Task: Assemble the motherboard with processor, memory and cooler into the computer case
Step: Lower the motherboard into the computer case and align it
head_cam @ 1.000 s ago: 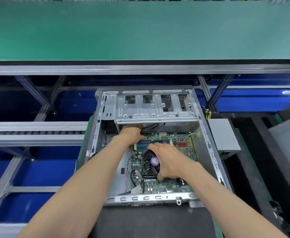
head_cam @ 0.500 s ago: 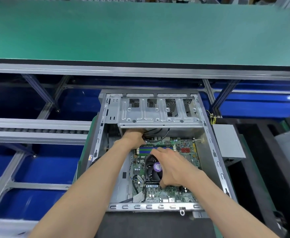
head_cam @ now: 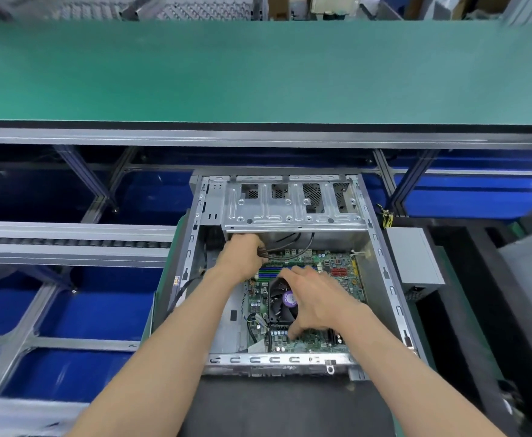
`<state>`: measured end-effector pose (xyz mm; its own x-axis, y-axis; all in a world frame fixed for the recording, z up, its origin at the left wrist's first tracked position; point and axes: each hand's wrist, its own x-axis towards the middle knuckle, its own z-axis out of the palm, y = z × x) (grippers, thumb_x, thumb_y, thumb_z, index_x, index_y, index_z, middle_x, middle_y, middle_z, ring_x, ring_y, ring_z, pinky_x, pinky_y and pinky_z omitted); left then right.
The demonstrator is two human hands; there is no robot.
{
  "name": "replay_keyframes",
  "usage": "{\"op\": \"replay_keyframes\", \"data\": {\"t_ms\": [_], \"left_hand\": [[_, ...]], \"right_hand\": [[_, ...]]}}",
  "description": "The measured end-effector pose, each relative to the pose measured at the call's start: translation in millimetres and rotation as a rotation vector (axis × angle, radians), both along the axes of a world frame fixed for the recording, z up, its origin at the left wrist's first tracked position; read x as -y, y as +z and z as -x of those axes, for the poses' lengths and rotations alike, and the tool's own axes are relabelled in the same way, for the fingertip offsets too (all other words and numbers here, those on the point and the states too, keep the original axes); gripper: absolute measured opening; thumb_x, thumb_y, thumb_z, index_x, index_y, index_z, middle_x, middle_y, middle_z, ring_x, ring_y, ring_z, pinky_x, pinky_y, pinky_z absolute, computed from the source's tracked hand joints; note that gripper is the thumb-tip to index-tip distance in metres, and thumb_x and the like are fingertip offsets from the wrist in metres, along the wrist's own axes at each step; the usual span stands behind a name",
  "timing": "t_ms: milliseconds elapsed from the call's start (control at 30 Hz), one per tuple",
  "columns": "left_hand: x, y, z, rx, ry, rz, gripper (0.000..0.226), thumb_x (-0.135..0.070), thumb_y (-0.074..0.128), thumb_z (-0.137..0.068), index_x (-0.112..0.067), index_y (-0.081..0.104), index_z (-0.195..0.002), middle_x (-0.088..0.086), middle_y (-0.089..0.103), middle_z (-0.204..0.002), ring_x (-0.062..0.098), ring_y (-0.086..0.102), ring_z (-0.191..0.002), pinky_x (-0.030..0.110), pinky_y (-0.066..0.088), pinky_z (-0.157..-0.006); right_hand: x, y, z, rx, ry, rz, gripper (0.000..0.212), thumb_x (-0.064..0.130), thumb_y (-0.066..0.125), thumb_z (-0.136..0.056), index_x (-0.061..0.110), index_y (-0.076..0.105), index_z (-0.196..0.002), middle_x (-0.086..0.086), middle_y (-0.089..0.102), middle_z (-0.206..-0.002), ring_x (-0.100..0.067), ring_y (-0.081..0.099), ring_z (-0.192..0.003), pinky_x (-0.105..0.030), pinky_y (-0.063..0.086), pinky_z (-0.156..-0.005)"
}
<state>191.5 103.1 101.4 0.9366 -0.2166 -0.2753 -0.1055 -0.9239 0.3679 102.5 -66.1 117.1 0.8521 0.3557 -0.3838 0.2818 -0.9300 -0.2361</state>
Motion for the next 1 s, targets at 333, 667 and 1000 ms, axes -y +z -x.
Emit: {"op": "replay_keyframes", "data": {"t_ms": [333, 667, 1000], "left_hand": [[-25.1, 19.7, 39.5, -0.298, 0.379, 0.680, 0.007, -0.012, 0.080, -0.081, -0.014, 0.073, -0.082, -0.002, 0.067, -0.065, 0.014, 0.058, -0.063, 0.025, 0.049, -0.062], [-25.9, 25.7, 48.7, -0.389, 0.676, 1.196, 0.027, 0.009, 0.046, -0.096, 0.006, 0.068, -0.110, 0.014, 0.070, -0.088, 0.016, 0.065, -0.073, 0.023, 0.058, -0.070], [-26.7, 7.0, 39.3, -0.186, 0.730, 1.051, 0.007, -0.001, 0.074, -0.086, -0.006, 0.074, -0.091, 0.006, 0.077, -0.077, 0.015, 0.075, -0.076, 0.023, 0.059, -0.069]], "right_hand": [[-1.7, 12.1, -6.3, 0.595, -0.047, -0.213, 0.031, 0.025, 0.064, -0.097, 0.014, 0.058, -0.125, 0.000, 0.056, -0.119, -0.023, 0.048, -0.108, -0.035, 0.040, -0.087], [6.3, 16.8, -2.9, 0.332, -0.256, -0.266, 0.025, 0.020, 0.064, -0.083, 0.019, 0.063, -0.109, 0.003, 0.066, -0.095, -0.023, 0.063, -0.087, -0.036, 0.050, -0.079], [-13.4, 7.0, -23.5, 0.509, -0.103, -0.242, 0.039, 0.028, 0.054, -0.104, 0.016, 0.054, -0.141, -0.002, 0.067, -0.126, -0.023, 0.054, -0.117, -0.035, 0.045, -0.090]]}}
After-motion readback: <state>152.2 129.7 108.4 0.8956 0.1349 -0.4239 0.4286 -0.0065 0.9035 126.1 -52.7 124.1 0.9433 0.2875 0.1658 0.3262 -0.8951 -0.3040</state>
